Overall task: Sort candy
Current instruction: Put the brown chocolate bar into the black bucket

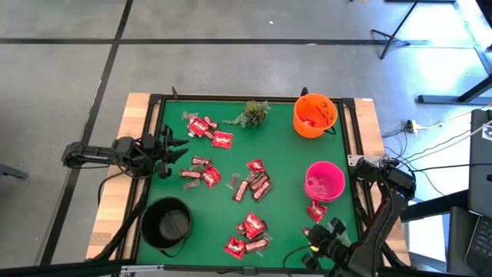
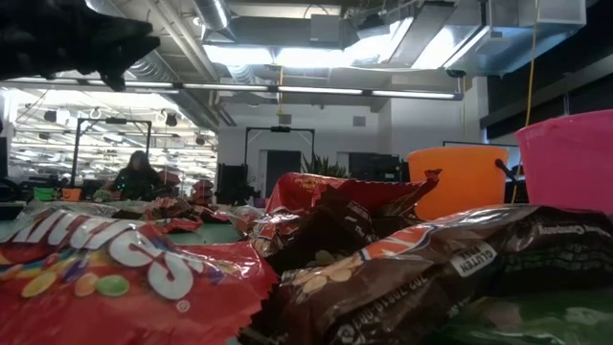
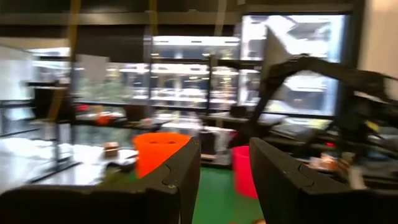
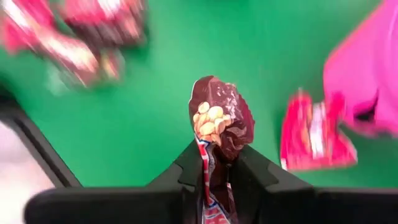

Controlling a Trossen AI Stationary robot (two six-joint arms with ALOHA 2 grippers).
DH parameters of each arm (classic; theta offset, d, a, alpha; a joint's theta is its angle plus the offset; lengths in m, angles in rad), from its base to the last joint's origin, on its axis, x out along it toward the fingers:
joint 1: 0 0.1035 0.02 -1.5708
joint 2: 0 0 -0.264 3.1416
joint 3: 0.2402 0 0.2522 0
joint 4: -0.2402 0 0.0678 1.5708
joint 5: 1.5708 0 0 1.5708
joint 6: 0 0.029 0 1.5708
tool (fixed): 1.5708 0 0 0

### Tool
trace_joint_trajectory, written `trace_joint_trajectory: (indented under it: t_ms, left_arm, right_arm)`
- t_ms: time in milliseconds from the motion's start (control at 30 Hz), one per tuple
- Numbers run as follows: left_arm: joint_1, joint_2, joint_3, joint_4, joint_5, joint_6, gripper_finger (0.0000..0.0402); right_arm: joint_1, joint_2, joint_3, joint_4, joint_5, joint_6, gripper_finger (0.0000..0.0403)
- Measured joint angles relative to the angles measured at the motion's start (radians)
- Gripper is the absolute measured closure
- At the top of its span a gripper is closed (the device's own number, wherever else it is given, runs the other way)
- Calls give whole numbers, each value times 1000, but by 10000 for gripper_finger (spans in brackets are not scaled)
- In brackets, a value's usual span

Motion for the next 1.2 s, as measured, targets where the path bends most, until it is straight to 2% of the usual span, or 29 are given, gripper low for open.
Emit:
trace_joint_trajectory:
  t_ms: [100, 167, 267, 400, 567, 700, 867, 1067, 1200]
  left_arm:
    - [0, 0, 0, 0, 80, -33, 274]
    - [0, 0, 0, 0, 113, -45, 274]
    - [0, 0, 0, 13, 141, -53, 274]
    - [-2, 11, 24, 21, 173, -74, 274]
    - [-4, 86, 84, 4, 217, -74, 274]
    - [-4, 197, 154, -39, 237, -73, 274]
    - [-7, 380, 236, -43, 306, -71, 266]
    - [-61, 580, 323, 12, 311, -29, 227]
    - [-88, 681, 372, 76, 299, -10, 203]
  right_arm:
    - [-8, 0, 44, -35, 165, -45, 351]
    - [-29, 0, 75, -58, 231, -88, 350]
    - [-90, 0, 125, -78, 252, -205, 350]
    - [-211, 0, 189, -56, 260, -442, 350]
    - [-382, -1, 256, 129, 297, -859, 350]
    - [-499, -1, 292, 389, 281, -1211, 350]
    - [-599, -2, 297, 710, 167, -1544, 350]
    - [-672, -2, 297, 827, 53, -1630, 349]
    - [-685, -2, 269, 856, 38, -1644, 349]
